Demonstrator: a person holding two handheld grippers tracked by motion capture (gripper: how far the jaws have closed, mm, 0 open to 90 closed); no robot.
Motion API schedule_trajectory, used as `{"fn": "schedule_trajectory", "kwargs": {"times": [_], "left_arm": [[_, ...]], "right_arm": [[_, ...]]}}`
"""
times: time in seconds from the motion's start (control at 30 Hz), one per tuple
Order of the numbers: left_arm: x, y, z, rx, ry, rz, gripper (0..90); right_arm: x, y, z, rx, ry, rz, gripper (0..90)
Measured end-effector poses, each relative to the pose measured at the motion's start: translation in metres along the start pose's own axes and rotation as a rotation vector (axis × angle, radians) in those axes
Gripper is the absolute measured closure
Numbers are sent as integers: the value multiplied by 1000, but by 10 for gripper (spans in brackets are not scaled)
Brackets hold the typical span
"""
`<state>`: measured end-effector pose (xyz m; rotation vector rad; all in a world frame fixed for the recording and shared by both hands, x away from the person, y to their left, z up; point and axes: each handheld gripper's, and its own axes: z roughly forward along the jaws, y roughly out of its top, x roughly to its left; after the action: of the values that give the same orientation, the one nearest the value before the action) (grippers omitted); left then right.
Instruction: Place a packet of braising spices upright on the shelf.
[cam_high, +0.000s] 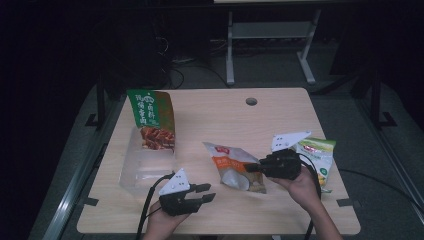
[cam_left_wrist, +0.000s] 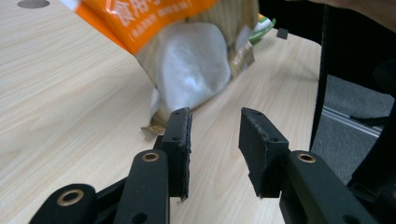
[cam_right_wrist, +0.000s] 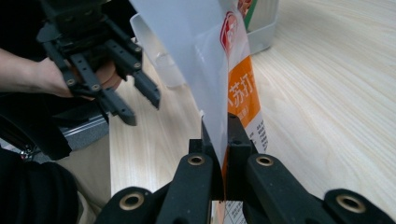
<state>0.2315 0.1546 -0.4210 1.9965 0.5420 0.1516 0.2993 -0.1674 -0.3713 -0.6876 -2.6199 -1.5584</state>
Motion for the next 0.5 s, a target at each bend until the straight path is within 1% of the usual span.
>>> {"fn": "schedule_trajectory", "kwargs": {"times": [0.03,0.23,0.27,0.4,0.43,0.47,0.5], "left_arm": [[-2,-1,-2,-2,-1,10,633],[-4,-4,-5,-11,-2,21,594],[-4,-4,-5,-11,-2,21,589],[-6,-6,-6,-15,-4,31,571],[-6,-6,-7,-12,-4,41,568],[-6,-6,-7,-12,-4,41,565],[-7,-6,-6,-15,-9,35,561]], "right_arm": [[-1,1,1,-3,0,-3,900],[-5,10,2,-29,8,19,900],[-5,10,2,-29,8,19,900],[-6,20,4,-26,8,16,900],[-6,22,5,-25,13,16,900],[-6,22,5,-25,13,16,900],[-5,27,6,-23,11,14,900]]}}
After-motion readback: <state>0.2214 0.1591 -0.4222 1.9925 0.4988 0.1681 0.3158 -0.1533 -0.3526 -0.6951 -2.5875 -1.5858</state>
